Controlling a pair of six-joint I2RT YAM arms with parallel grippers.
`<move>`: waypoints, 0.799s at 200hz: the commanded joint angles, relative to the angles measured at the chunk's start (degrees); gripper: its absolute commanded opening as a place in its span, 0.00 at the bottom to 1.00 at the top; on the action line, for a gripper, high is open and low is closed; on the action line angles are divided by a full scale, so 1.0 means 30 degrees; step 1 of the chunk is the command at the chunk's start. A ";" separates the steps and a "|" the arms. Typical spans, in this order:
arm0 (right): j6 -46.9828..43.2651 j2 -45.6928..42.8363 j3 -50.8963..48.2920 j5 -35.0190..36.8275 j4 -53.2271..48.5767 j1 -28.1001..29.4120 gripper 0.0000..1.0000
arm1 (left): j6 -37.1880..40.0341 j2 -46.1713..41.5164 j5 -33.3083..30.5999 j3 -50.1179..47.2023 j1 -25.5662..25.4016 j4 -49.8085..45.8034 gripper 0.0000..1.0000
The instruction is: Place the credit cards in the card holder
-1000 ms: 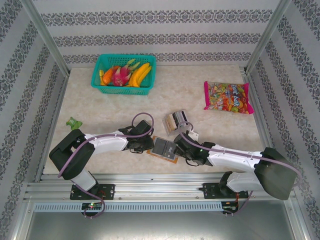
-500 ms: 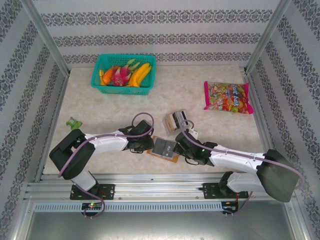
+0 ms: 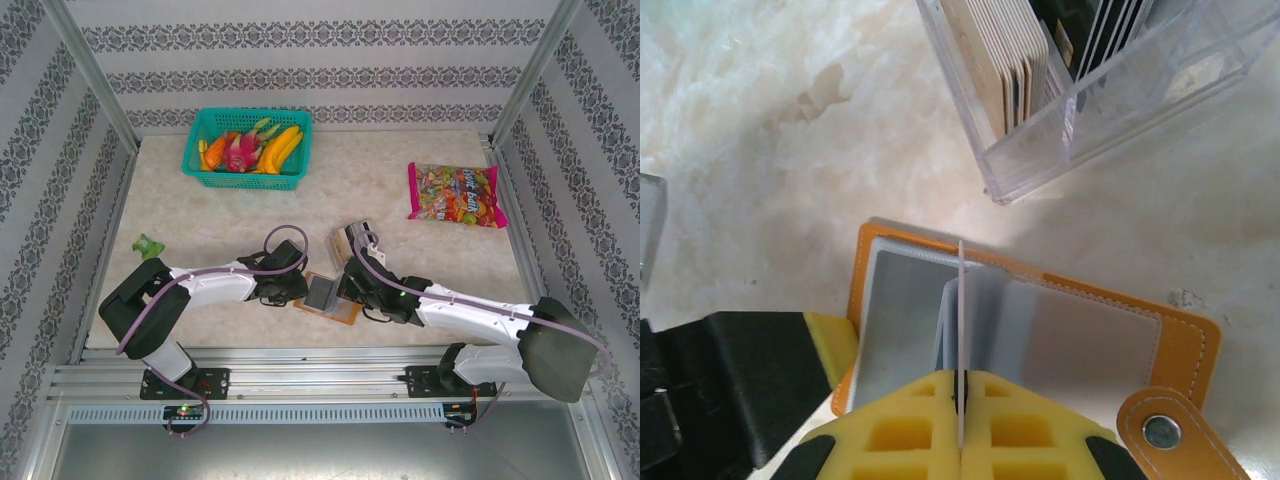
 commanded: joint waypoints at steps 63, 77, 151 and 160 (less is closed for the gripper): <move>-0.1496 0.1740 0.1650 -0.1804 0.1218 0.0167 0.00 | -0.0464 0.0975 0.3292 -0.0539 -0.1399 0.2421 0.24; -0.1729 0.2408 0.2225 -0.1898 0.0739 0.0183 0.00 | -0.0441 0.0891 0.3278 -0.0491 -0.1396 0.2393 0.24; -0.2904 0.0089 0.2966 0.1380 -0.2899 0.0366 0.00 | -0.0492 0.0476 0.2814 -0.0782 -0.1398 0.2285 0.20; -0.2995 0.0416 0.3136 0.0888 -0.2372 0.0420 0.00 | -0.0496 0.0505 0.2895 -0.0789 -0.1399 0.2429 0.19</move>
